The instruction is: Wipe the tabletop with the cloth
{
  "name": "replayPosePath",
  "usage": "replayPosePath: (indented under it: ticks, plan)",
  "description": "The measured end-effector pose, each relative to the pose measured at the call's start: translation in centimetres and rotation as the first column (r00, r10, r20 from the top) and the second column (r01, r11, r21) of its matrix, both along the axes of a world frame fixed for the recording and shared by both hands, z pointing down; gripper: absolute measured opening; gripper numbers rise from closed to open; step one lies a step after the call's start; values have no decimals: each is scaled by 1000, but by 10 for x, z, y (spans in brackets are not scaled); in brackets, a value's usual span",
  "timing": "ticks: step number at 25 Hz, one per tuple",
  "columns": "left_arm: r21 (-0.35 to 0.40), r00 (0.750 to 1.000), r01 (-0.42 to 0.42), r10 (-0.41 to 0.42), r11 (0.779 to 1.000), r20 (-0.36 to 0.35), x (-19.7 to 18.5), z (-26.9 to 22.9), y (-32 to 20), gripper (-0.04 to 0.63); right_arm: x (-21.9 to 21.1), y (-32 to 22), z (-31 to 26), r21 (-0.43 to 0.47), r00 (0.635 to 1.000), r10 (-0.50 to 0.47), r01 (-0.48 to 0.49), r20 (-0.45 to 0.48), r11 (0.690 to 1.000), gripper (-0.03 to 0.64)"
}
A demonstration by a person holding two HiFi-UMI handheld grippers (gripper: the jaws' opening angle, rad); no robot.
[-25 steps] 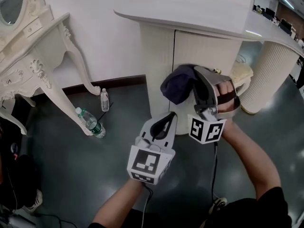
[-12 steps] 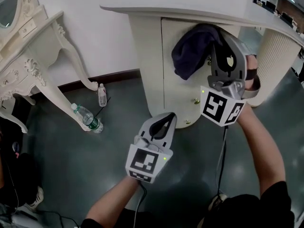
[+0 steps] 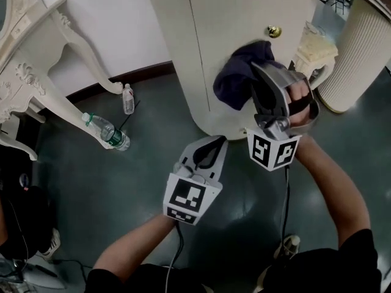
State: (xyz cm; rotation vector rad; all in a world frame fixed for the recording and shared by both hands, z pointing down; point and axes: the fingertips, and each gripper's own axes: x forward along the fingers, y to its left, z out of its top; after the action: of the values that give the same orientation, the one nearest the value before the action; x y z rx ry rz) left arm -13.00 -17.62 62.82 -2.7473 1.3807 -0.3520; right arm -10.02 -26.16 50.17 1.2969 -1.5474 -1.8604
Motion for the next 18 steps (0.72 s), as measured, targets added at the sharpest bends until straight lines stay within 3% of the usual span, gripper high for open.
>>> replayPosePath:
  ticks: [6, 13, 18]
  plan:
    - [-89, 1000, 11, -10, 996, 16, -3, 53, -1, 3, -14, -1, 92, -67, 986, -56, 46, -156, 997, 54]
    - [-171, 999, 24, -19, 985, 31, 0, 99, 7, 3, -16, -13, 201, -175, 958, -78, 30, -276, 984, 54]
    - [-201, 998, 34, -24, 979, 52, -4, 117, 12, 3, -24, -16, 268, -219, 911, -106, 18, -398, 976, 54]
